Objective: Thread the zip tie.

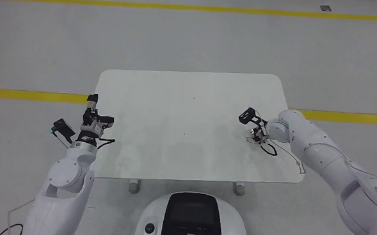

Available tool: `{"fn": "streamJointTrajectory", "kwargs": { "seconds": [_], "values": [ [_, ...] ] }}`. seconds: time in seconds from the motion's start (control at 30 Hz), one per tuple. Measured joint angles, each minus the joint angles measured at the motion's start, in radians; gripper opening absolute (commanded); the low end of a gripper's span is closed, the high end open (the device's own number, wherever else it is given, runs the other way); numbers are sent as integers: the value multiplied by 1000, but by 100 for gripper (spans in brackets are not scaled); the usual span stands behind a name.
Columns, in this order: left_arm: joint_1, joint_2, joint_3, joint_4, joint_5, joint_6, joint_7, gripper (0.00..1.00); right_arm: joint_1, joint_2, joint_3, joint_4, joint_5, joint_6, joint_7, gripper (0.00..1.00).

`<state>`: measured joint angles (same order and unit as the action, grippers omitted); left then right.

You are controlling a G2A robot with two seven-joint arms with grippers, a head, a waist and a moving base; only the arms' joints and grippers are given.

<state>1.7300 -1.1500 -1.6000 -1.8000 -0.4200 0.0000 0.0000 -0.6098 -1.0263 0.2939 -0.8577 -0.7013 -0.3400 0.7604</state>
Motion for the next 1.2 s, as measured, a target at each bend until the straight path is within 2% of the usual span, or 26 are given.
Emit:
{"fn": "streamJointTrajectory", "kwargs": {
  "seconds": [0.23, 0.57, 0.73, 1.2],
  "values": [
    [0, 0, 0, 0, 0, 0, 0, 100, -3, 26, 5, -44, 19, 0, -8, 22],
    [0, 0, 0, 0, 0, 0, 0, 100, 1, 66, -32, -94, 88, 0, 15, 20],
    [0, 0, 0, 0, 0, 0, 0, 100, 11, 69, -53, -87, 110, 0, 5, 15],
    [0, 0, 0, 0, 0, 0, 0, 100, 32, 55, -110, -49, 138, 0, -32, 17]
  ]
}}
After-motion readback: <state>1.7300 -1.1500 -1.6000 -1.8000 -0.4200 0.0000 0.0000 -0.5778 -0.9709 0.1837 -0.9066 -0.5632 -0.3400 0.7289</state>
